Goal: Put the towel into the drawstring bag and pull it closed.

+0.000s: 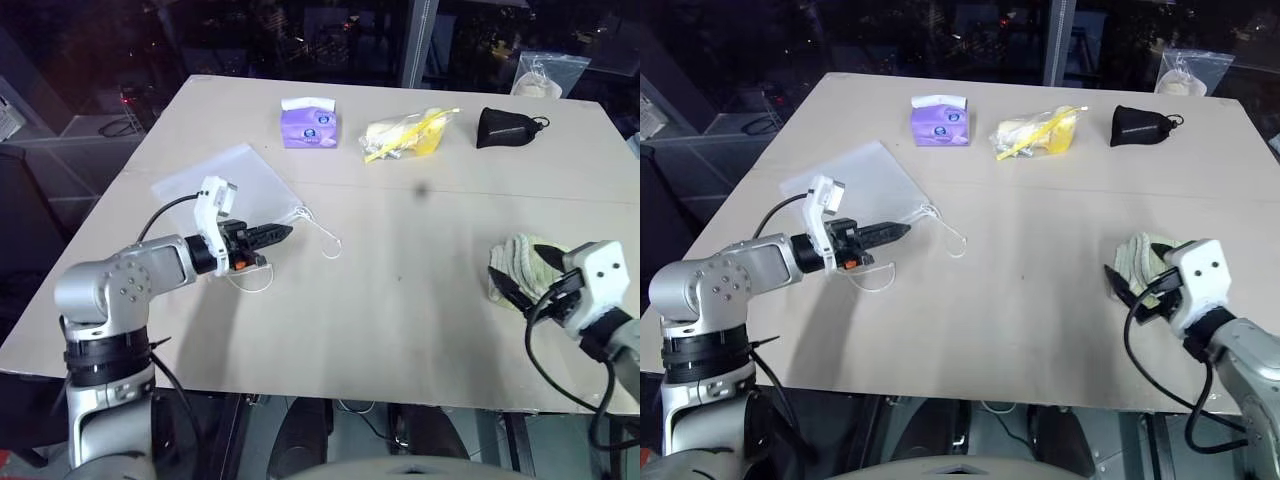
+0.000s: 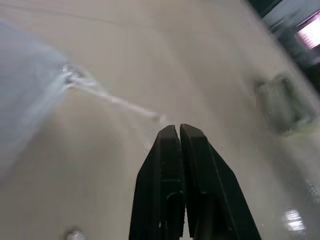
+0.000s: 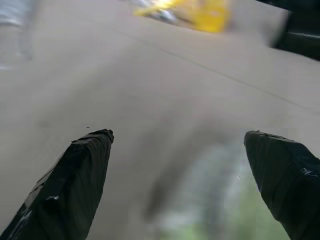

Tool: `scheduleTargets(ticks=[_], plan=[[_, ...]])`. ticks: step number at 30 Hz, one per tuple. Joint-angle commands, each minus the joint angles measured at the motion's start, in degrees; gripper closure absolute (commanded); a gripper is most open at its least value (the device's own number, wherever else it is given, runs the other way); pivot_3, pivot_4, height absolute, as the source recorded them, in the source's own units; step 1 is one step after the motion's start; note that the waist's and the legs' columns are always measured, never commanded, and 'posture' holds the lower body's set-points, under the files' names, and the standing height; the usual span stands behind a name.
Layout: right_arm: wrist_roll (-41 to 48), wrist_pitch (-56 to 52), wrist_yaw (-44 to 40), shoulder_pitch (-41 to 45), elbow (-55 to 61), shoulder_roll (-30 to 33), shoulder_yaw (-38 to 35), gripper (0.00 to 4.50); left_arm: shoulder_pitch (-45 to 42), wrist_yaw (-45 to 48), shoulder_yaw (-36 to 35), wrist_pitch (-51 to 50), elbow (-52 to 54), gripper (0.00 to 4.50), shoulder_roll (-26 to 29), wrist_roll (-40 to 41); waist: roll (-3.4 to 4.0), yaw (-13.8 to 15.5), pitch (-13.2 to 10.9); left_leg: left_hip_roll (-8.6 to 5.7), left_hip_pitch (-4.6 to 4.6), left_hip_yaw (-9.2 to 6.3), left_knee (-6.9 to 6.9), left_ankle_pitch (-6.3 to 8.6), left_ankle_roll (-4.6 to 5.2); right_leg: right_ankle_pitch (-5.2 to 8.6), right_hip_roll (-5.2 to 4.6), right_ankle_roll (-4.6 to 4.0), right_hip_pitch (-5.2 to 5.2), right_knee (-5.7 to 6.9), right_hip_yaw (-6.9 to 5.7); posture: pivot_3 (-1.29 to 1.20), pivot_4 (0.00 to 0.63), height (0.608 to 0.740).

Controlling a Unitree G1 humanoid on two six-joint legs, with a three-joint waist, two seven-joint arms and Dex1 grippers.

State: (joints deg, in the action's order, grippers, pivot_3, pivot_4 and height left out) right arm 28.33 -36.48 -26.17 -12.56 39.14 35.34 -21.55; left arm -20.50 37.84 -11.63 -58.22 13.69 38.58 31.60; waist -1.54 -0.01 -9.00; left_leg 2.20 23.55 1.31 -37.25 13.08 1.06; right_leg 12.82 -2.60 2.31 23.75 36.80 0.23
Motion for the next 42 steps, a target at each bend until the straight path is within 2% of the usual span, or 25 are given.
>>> scheduleTargets(ticks=[1, 2, 4, 7, 16, 31, 34, 35, 37, 39, 42], plan=[[4.5, 3.9, -4.5, 0.4, 3.3, -1.1, 0.0, 0.0, 7.6, -1.8, 7.7, 29.0, 4.0, 3.89, 5.0, -18.6, 0.02, -0.2, 0.0, 0.03, -0.02, 0.01, 0.06, 0.0, 0.0, 0.0, 0.03, -0.01, 0.03, 0.0, 0.03, 0.0, 0.15, 0.74], [4.7, 5.0, -5.6, 0.0, 3.9, -1.3, 0.7, 0.0, 9.0, -2.3, 7.7, 31.6, 3.8, 3.6, 4.4, -19.6, 0.03, -0.1, 0.0, 0.04, -0.03, 0.0, 0.13, 0.0, 0.0, 0.0, 0.03, -0.02, 0.02, -0.01, 0.06, 0.0, 0.15, 0.74], [4.3, 9.0, -10.1, -1.7, 6.8, -1.2, 4.6, 0.0, 13.3, -6.9, 8.5, 39.4, 3.4, 2.5, 3.5, -25.5, 0.04, 0.3, 0.0, 0.07, 0.04, -0.02, 0.09, 0.0, 0.0, 0.01, 0.01, -0.03, 0.06, -0.03, -0.01, 0.0, 0.15, 0.74], [6.0, 10.5, -12.9, -0.9, 9.5, -1.2, 9.0, 0.0, 16.2, -14.5, 7.8, 44.6, 1.4, 1.27, 1.4, -32.4, 0.04, 0.7, 0.0, 0.13, 0.07, -0.06, 0.05, 0.0, 0.0, 0.02, -0.1, -0.01, 0.06, -0.08, 0.03, 0.0, 0.15, 0.74], [5.3, 11.3, -16.0, 2.4, 8.2, 1.3, 13.4, 0.0, 13.2, -20.4, 9.9, 54.4, -10.7, 1.27, 0.2, -41.7, -0.02, 0.9, 0.0, 0.04, 0.11, -0.02, -0.17, 0.0, 0.01, 0.07, -0.36, 0.15, 0.03, -0.09, 0.03, 0.0, 0.15, 0.74], [-1.4, 15.7, -12.8, 0.7, 9.2, 0.0, 16.4, 0.0, 1.1, -22.6, 14.7, 64.2, -30.0, 1.27, -2.9, -48.4, -0.02, 0.9, 0.0, 0.0, 0.14, 0.03, -0.17, 0.0, 0.01, 0.0, -0.17, 0.05, -0.02, -0.05, -0.26, 0.0, 0.15, 0.74], [-4.4, 16.1, -10.2, 0.5, 9.0, -0.9, 17.4, 0.0, -1.3, -22.0, 16.2, 67.5, -33.6, 2.05, -2.8, -49.1, -0.02, 0.9, 0.0, 0.0, 0.13, 0.03, -0.17, 0.0, 0.01, 0.03, -0.17, 0.09, -0.03, -0.04, -0.26, 0.0, 0.15, 0.74], [-5.5, 16.1, -9.1, 0.4, 9.0, -1.3, 17.6, 0.0, -1.7, -21.2, 16.3, 68.7, -34.1, 2.44, -2.5, -48.7, -0.02, 0.8, 0.0, 0.0, 0.13, 0.02, -0.17, 0.0, 0.01, 0.02, -0.16, 0.08, -0.03, -0.03, -0.26, 0.0, 0.15, 0.74], [-5.9, 15.7, -7.9, 0.1, 9.0, -2.1, 17.6, 0.0, -2.1, -19.7, 16.0, 70.0, -34.7, 3.35, -2.1, -47.4, 0.0, 0.9, 0.0, 0.0, 0.13, 0.02, -0.17, 0.0, 0.0, -0.01, -0.17, 0.04, -0.03, -0.02, -0.26, 0.0, 0.15, 0.74], [-7.1, 14.9, -6.2, -0.6, 9.4, -2.5, 17.3, 0.0, -3.0, -13.4, 13.4, 66.0, -34.2, 4.42, -2.7, -40.3, 0.02, 0.9, 0.0, -0.01, 0.14, 0.02, -0.17, 0.0, 0.0, -0.02, -0.17, 0.06, -0.03, -0.02, -0.27, 0.0, 0.15, 0.74], [-7.1, 14.2, -4.9, -1.7, 9.8, -3.2, 16.7, 0.0, -5.0, -2.7, 9.2, 53.6, -31.5, 4.47, -3.5, -28.1, 0.01, 0.8, 0.0, -0.01, 0.17, 0.04, -0.17, 0.0, 0.0, -0.02, -0.19, 0.05, -0.03, -0.04, -0.26, 0.0, 0.15, 0.74]])
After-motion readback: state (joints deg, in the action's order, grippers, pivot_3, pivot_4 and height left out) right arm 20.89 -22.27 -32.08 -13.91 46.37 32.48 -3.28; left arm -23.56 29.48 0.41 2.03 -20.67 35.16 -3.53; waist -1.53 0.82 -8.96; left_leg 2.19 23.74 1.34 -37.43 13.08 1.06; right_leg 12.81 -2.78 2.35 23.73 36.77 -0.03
